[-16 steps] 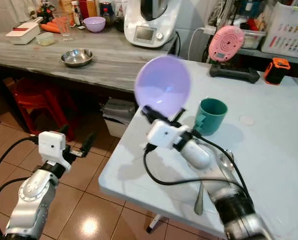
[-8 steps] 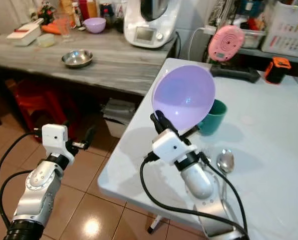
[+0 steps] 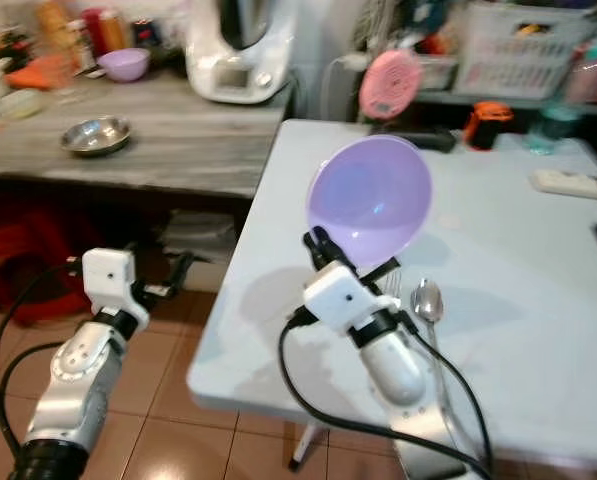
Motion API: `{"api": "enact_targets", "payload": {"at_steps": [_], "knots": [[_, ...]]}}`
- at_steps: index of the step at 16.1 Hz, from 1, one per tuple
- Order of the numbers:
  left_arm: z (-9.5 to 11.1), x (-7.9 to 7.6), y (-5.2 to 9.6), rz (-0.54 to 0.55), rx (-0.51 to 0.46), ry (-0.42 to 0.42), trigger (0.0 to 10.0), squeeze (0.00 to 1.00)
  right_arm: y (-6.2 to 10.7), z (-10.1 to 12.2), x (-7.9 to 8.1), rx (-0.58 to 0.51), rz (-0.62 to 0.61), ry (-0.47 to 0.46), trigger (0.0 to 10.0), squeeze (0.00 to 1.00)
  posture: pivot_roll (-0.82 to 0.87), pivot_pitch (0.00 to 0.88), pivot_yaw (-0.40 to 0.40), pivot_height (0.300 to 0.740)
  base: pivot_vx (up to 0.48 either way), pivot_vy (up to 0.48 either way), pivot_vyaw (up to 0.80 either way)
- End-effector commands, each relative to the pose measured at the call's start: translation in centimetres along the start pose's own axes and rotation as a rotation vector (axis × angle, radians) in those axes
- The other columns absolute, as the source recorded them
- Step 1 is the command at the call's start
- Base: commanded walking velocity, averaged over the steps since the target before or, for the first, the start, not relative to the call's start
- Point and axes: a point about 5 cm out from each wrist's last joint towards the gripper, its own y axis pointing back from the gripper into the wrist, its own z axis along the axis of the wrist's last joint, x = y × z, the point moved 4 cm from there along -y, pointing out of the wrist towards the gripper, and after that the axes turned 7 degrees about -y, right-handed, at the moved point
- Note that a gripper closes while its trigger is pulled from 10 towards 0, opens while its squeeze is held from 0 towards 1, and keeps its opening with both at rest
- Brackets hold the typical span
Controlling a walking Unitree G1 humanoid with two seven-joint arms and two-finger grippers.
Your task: Setting the table
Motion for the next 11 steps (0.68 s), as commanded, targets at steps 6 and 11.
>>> {"api": "enact_targets", "payload": {"at_steps": [6,11], "knots": [[0.20,0.47,0.12,0.013,-0.010,-0.012,10.0,0.00,-0.33,0.83,0.01,-0.026,0.013,0.003,10.0,0.00,-0.02,0.000,0.034,0.740,0.000,0.385,0.00],[0.22,0.60,0.06,0.019,-0.011,-0.019,10.0,0.00,-0.28,1.18,0.03,-0.038,0.020,0.016,10.0,0.00,-0.02,0.000,0.035,0.740,0.000,0.401,0.00]]}}
